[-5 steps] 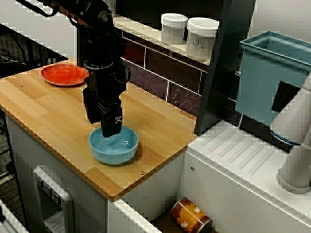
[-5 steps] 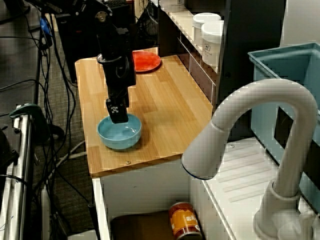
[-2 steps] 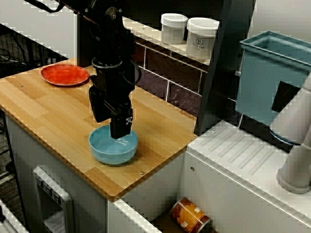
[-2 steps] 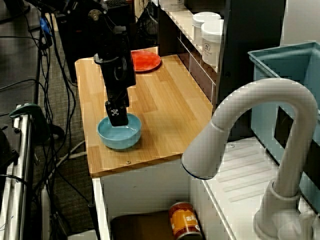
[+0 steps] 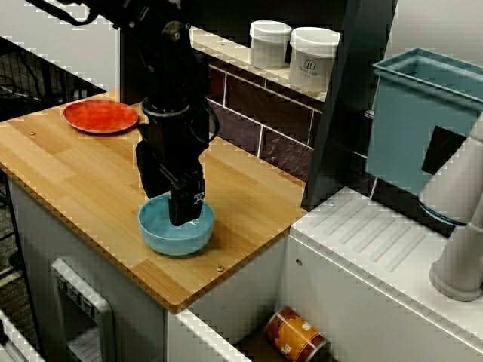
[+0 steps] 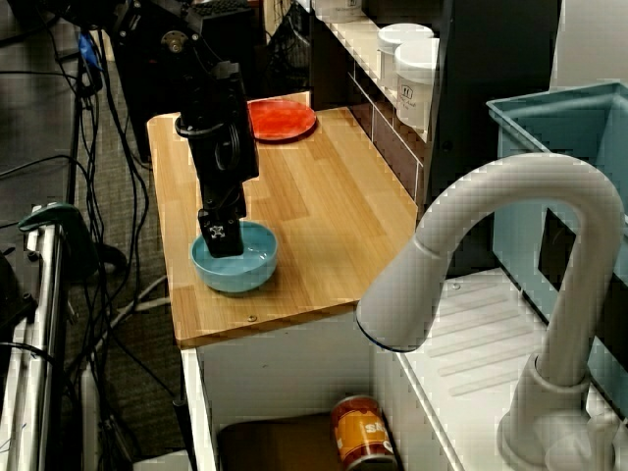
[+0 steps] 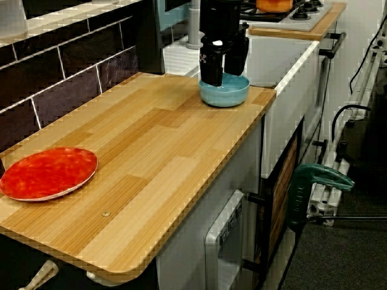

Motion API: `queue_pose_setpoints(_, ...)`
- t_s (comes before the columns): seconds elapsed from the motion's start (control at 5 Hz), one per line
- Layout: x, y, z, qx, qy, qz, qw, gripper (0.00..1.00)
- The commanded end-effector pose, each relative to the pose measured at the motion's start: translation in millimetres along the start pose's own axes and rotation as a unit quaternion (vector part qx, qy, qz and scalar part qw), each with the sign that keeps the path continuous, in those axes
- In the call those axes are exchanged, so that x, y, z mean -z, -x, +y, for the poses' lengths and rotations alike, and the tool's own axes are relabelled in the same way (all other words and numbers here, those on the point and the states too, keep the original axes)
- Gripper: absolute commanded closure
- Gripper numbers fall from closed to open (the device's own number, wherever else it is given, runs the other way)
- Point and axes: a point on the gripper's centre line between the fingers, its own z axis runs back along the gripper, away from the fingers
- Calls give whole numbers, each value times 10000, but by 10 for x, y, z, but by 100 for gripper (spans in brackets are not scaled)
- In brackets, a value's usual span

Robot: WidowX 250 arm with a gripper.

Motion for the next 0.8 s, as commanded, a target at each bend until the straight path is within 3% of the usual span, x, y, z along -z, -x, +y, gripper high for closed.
queue_pose_setpoints(0.0,-145,71,-1,28,-28,-226,9997,87)
queue_pose_setpoints(0.6,13,69,-2,-42,-159,-113,9998,77)
